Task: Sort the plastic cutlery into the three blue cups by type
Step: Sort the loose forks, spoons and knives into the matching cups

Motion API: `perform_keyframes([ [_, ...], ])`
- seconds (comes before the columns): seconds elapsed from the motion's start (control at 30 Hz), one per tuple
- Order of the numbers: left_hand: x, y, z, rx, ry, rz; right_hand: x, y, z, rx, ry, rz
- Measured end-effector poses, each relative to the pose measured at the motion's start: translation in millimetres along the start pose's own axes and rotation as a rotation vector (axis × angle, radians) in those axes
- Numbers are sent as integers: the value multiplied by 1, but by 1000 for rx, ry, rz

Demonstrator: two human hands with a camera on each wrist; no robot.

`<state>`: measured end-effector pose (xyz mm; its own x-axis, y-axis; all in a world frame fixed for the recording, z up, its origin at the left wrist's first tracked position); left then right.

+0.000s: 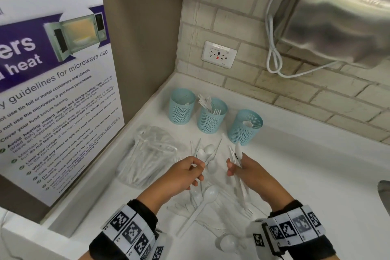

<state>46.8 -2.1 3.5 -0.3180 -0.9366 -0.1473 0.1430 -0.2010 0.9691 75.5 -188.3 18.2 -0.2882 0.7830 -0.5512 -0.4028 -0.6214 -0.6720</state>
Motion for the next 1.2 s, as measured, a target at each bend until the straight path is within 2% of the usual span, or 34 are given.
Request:
perform_keyframes([
  [0.13,7,5,-2,84,-62,-69,9,-14,8,-54,-102,-258],
  [0.23,17,7,-2,130,-154,-22,21,-23,11,-51,-198,-498],
  [0.33,25,8,-1,182,-213,41,30,-31,15,-70,-265,-586],
  [0.53,11,12,0,161,-52,134,34,-42,19,-131,-264,-607],
  [0.73,9,8,-4,134,1,137,28,-41,15,-128,-202,-648],
  [1.0,9,12,-4,134,-12,89,24,-35,12,-106,-86,-531],
  [1.1,11,14,-3,159,-30,71,27,-36,14,-115,-96,-515],
  [1.2,10,14,-4,159,-19,103,28,-38,16,-114,-121,-596],
])
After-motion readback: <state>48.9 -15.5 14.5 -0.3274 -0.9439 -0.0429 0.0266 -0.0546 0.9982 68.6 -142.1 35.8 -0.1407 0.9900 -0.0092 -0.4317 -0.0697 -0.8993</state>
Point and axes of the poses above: each hand's wrist, its own z-axis away from the middle knuckle, its own x-axis out of the palm, y = z × x, the point moved 6 cm from there along -z, towards the middle knuckle, and after that the axes turned 12 degrees about x, right-handed, at the moved point
